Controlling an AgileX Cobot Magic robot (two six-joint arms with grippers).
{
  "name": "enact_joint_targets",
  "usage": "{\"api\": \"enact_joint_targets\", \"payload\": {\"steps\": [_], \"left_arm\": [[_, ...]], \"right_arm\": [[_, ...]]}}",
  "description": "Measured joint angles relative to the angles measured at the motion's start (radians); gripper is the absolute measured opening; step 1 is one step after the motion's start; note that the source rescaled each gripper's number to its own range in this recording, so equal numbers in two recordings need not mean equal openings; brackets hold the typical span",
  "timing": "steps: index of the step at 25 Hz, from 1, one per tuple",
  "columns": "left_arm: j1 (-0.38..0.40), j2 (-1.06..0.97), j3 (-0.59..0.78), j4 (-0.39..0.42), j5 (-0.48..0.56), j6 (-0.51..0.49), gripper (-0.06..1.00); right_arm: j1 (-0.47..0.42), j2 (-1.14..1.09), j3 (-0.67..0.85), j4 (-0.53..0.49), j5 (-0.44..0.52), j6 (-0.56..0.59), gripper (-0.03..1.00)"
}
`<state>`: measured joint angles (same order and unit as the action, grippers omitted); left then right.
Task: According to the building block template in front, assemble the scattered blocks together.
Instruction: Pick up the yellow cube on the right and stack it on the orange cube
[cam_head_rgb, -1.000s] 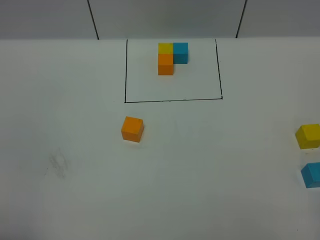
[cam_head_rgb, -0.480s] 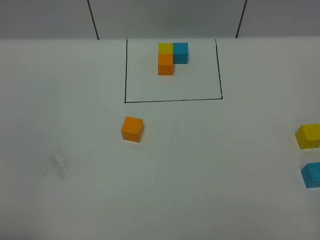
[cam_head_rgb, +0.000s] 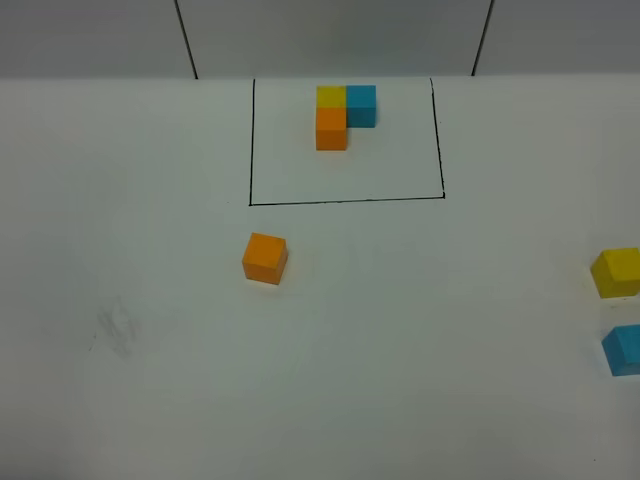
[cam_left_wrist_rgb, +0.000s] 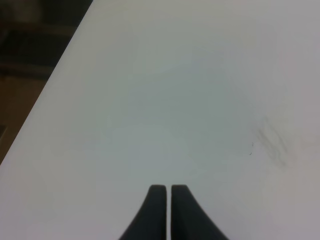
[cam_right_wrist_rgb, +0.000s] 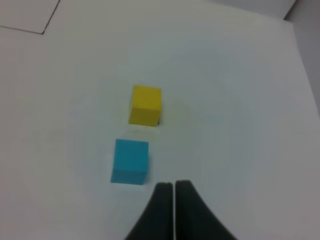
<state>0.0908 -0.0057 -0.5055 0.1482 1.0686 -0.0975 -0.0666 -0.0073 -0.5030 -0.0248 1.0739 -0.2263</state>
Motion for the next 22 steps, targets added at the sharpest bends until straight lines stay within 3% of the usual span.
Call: {"api": "enact_joint_targets", "payload": {"steps": [22], "left_arm": [[0.000, 0.000, 0.000, 0.000, 0.000, 0.000, 0.00]], "right_arm": [[0.000, 0.000, 0.000, 0.000, 0.000, 0.000, 0.01]]}}
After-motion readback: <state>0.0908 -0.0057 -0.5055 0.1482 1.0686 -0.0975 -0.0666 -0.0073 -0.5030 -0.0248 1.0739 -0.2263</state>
